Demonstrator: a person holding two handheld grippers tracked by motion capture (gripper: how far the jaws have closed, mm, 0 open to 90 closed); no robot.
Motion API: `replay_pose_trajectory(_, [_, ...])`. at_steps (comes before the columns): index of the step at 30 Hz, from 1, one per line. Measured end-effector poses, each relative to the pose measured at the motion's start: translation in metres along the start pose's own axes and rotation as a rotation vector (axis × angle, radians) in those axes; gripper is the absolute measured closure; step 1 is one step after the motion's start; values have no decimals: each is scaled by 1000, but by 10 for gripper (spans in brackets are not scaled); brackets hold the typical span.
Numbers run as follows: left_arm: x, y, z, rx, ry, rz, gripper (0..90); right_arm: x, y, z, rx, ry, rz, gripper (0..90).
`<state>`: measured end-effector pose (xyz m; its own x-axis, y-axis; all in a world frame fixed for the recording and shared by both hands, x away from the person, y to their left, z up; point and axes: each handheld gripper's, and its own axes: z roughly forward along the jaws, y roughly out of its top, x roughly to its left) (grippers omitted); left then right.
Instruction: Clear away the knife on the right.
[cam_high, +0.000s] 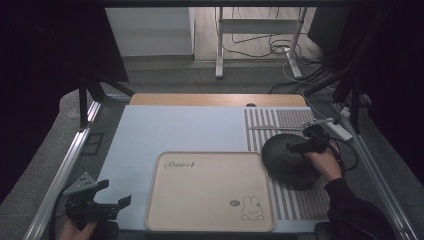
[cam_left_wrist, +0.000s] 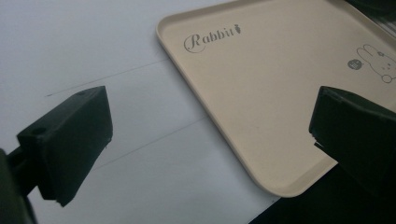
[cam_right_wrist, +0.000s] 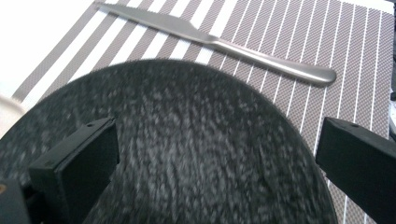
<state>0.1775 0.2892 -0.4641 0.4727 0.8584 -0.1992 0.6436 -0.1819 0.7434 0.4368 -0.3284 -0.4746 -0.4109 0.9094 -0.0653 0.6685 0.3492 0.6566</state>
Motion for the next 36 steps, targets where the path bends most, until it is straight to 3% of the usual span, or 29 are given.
replay_pose_trajectory(7, [0,0,0,-1,-3,-1,6,-5,14,13,9,11,48,1])
replay_pose_trajectory(21, [1,0,0,-2,-7,-3,6,-19,33,40,67,-40,51,4])
replay_pose_trajectory(25, [1,0,0,-1,-7,-2,6,-24,39,43,70,-59,42,116])
replay_pose_trajectory(29, [1,0,0,-1,-8,-3,6,-33,44,46,80,-48,55,355])
replay_pose_trajectory(30, [1,0,0,-1,-8,-3,7,-38,47,49,92,-36,68,465])
replay_pose_trajectory(31, [1,0,0,-1,-9,-3,7,-38,47,49,92,-36,68,465])
replay_pose_trajectory(33, [1,0,0,-1,-9,-3,7,-42,49,52,109,-8,78,568])
replay_pose_trajectory(34, [1,0,0,-1,-9,-4,7,-46,51,55,129,-6,53,697])
replay_pose_trajectory(36, [1,0,0,-1,-9,-3,7,-47,52,57,140,-5,47,747])
